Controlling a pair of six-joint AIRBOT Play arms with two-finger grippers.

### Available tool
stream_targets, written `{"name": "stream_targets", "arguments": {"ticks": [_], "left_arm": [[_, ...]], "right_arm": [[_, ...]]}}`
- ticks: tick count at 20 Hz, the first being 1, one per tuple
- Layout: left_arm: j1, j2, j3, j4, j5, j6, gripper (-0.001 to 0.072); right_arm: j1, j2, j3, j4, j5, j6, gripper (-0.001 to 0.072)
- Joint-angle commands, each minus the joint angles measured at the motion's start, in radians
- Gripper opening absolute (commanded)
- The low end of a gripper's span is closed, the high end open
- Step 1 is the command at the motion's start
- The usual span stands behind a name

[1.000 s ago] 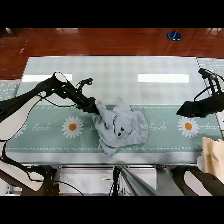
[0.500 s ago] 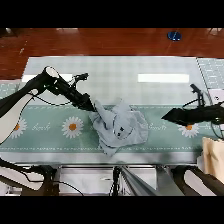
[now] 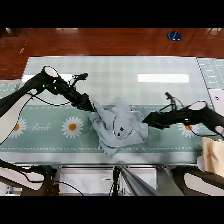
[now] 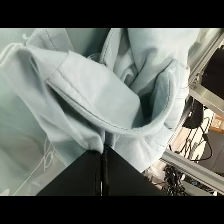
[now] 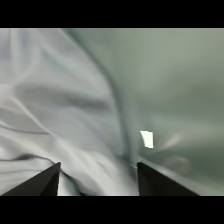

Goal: Fold the shirts.

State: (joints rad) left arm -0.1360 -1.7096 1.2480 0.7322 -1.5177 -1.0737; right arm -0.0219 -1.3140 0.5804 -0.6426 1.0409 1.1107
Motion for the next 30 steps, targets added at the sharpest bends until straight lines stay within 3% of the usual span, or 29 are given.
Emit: {"name": "stream_targets", "arguments": {"ticks": [1, 2, 3, 5, 6, 9, 14, 18, 23, 26, 30], "left_arm": [[0.001, 0.002, 0.001, -0.003, -0.003, 0.015, 0.0021], [0.001, 0.003, 0.003, -0.014, -0.003, 0.021, 0.0021], [0.005, 0.008, 0.011, -0.023, -0.003, 0.034, 0.0021], [0.025, 0.039, 0.06, -0.023, -0.004, 0.034, 0.0019], [0.045, 0.069, 0.103, -0.024, -0.005, 0.033, 0.0019], [0.128, 0.196, 0.274, -0.045, -0.01, 0.005, 0.0019], [0.257, 0.478, 0.612, -0.071, 0.026, -0.076, 0.0019], [0.281, 0.695, 0.772, -0.062, 0.178, -0.117, 0.0019], [0.281, 0.914, 0.78, 0.057, 0.37, -0.117, 0.0019], [0.281, 0.974, 0.78, 0.081, 0.323, -0.136, 0.0019], [0.281, 0.984, 0.777, 0.081, 0.143, -0.252, 0.0019]], "right_arm": [[0.141, -0.088, -0.003, 0.122, -0.131, -0.008, 0.0336], [0.169, -0.092, -0.003, 0.183, -0.165, -0.03, 0.0109], [0.182, -0.088, -0.003, 0.257, -0.176, -0.059, 0.0027], [0.166, -0.042, 0.008, 0.417, -0.128, -0.192, 0.0027], [0.144, 0.009, 0.024, 0.457, -0.094, -0.206, 0.0027], [0.048, 0.224, 0.119, 0.48, -0.006, -0.187, 0.0027], [-0.136, 0.544, 0.419, 0.472, -0.042, -0.058, 0.0027], [-0.224, 0.628, 0.654, 0.402, -0.117, 0.067, 0.0027], [-0.26, 0.649, 0.877, 0.33, -0.152, 0.19, 0.0027], [-0.26, 0.649, 1.004, 0.151, -0.133, 0.319, 0.0027], [-0.26, 0.649, 1.143, -0.09, -0.025, 0.441, 0.0027]]}}
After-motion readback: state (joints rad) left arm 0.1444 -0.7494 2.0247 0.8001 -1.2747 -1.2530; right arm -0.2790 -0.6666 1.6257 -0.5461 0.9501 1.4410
